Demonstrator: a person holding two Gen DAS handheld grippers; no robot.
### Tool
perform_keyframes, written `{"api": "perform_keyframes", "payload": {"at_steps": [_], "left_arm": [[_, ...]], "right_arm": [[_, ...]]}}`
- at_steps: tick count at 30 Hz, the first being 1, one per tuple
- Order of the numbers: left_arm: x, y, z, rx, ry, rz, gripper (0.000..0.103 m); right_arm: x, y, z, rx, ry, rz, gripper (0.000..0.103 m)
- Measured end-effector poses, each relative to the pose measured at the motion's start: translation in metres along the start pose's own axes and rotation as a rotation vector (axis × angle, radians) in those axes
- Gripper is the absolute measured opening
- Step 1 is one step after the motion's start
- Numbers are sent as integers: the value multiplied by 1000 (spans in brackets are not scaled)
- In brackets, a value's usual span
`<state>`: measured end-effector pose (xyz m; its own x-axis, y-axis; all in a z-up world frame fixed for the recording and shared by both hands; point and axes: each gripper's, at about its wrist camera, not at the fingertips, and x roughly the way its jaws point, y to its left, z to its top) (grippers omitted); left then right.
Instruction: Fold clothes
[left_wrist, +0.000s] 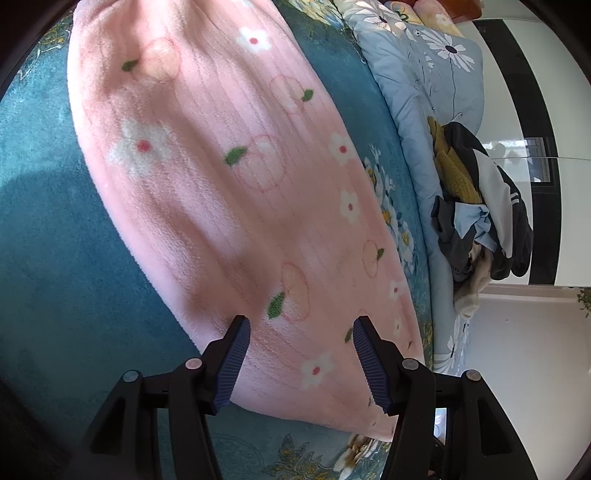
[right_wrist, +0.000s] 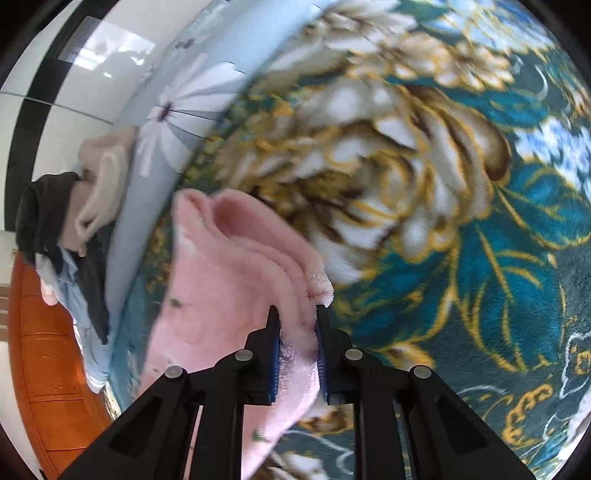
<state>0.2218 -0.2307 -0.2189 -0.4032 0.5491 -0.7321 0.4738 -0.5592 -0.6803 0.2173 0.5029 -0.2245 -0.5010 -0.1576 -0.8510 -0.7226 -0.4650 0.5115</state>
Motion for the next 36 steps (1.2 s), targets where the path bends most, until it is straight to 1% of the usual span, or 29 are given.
{"api": "perform_keyframes", "payload": {"at_steps": [2, 5, 6, 8, 9, 10, 13, 14, 17, 21, 23, 26, 27, 28, 29, 30, 31, 32, 34, 36], "left_arm": [[-1, 1, 1, -5, -3, -4, 62], [-1, 2, 1, -8, -5, -11, 62], [-1, 2, 0, -7, -4, -14, 62], [-2, 2, 0, -7, -7, -20, 62], [-4, 2, 0, -7, -12, -24, 62], [-6, 2, 0, -8, -18, -28, 62], [-15, 6, 3, -17, -41, -39, 62], [-18, 8, 4, -21, -49, -42, 62], [-26, 15, 7, -44, -73, -48, 62], [-33, 24, 9, -61, -90, -51, 62], [-35, 26, 9, -70, -93, -55, 62], [-34, 26, 8, -68, -88, -58, 62], [-33, 25, 8, -65, -83, -58, 62], [-31, 23, 8, -61, -78, -60, 62], [-29, 21, 7, -57, -72, -63, 63], [-28, 19, 7, -52, -65, -66, 63], [-25, 16, 6, -45, -57, -70, 63], [-22, 11, 6, -32, -45, -73, 63], [-14, 2, 4, 1, -18, -68, 64], [-4, -8, 1, 31, 16, -62, 66]], "right_arm": [[-9, 27, -1, -66, -14, 29, 17], [-19, 99, -22, -300, -6, 73, 17], [-20, 124, -35, -374, 3, 109, 17], [-33, 170, -70, -509, 38, 198, 17], [-37, 196, -92, -598, 59, 234, 17], [-42, 213, -113, -673, 73, 251, 17], [-35, 270, -183, -959, 95, 269, 17], [-22, 285, -202, -1028, 121, 277, 17], [14, 302, -265, -1131, 242, 272, 17], [58, 297, -325, -1107, 425, 257, 17], [73, 290, -351, -1125, 500, 222, 17], [99, 288, -368, -1155, 572, 158, 21], [100, 285, -369, -1148, 588, 157, 25], [100, 283, -367, -1135, 610, 173, 28], [98, 282, -364, -1121, 628, 186, 35], [96, 281, -361, -1106, 647, 198, 44], [94, 280, -357, -1093, 663, 208, 46], [91, 279, -353, -1085, 665, 188, 46], [87, 273, -340, -1059, 641, 139, 46], [83, 262, -320, -988, 624, 114, 46]]}}
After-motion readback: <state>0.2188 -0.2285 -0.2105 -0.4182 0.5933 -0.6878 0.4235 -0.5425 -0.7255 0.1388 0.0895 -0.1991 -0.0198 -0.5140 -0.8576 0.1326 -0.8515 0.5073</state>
